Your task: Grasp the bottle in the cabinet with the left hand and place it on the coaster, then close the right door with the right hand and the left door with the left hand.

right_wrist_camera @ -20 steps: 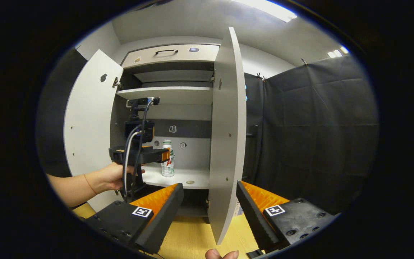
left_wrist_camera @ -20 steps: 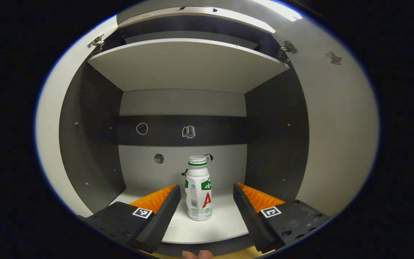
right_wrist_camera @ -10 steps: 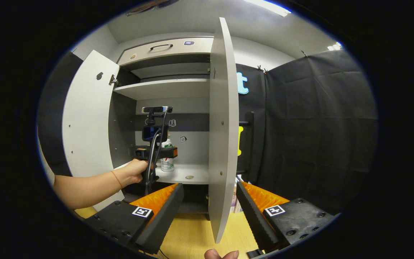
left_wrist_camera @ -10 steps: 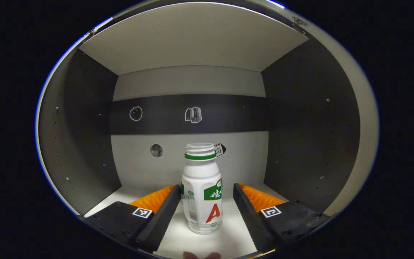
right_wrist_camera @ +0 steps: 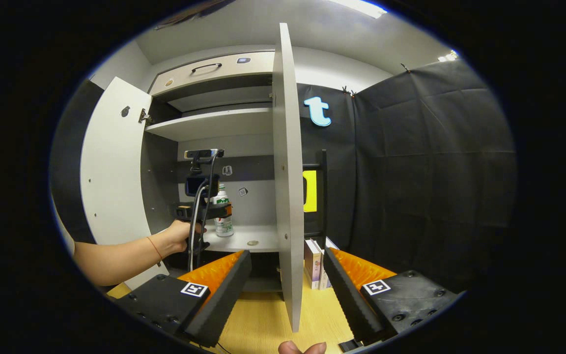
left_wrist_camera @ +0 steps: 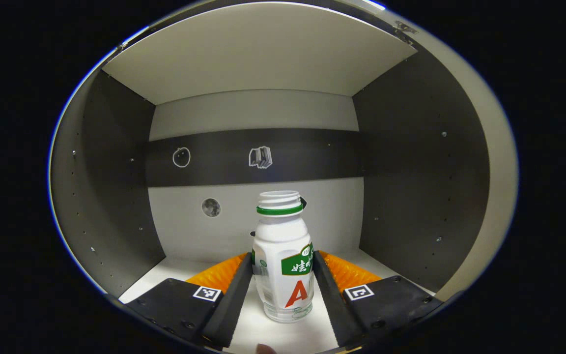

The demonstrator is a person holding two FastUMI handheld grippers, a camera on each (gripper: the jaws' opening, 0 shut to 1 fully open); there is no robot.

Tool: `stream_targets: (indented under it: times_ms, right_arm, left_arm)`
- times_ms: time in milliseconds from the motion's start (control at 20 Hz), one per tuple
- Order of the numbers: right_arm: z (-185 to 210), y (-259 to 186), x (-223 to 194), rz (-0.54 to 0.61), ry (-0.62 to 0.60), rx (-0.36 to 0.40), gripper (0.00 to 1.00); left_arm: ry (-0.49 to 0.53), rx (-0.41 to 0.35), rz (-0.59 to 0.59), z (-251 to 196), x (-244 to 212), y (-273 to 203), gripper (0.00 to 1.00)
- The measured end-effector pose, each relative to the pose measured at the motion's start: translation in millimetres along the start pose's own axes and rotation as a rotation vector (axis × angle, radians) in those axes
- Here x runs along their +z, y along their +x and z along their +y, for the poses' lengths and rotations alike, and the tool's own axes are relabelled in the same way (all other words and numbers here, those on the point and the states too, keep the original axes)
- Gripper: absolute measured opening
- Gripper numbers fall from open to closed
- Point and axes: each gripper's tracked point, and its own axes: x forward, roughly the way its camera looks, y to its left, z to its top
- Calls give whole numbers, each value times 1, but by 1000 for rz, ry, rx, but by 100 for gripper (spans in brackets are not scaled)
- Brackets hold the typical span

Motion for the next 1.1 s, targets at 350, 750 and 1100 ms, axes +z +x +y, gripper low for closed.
stream_targets:
  times_ms: [350,750,1100]
  right_arm:
    - [7,-18,3,-7,-3,10,98]
    - [28,-25,13,-39,-9,25,98]
    - [31,-31,13,-50,-30,-5,98]
  left_arm:
    - [-47,-44,-78,12,38,-94,76]
    - [-36,-65,-101,33,20,-194,76]
    - [-24,-51,-104,41,-32,-265,76]
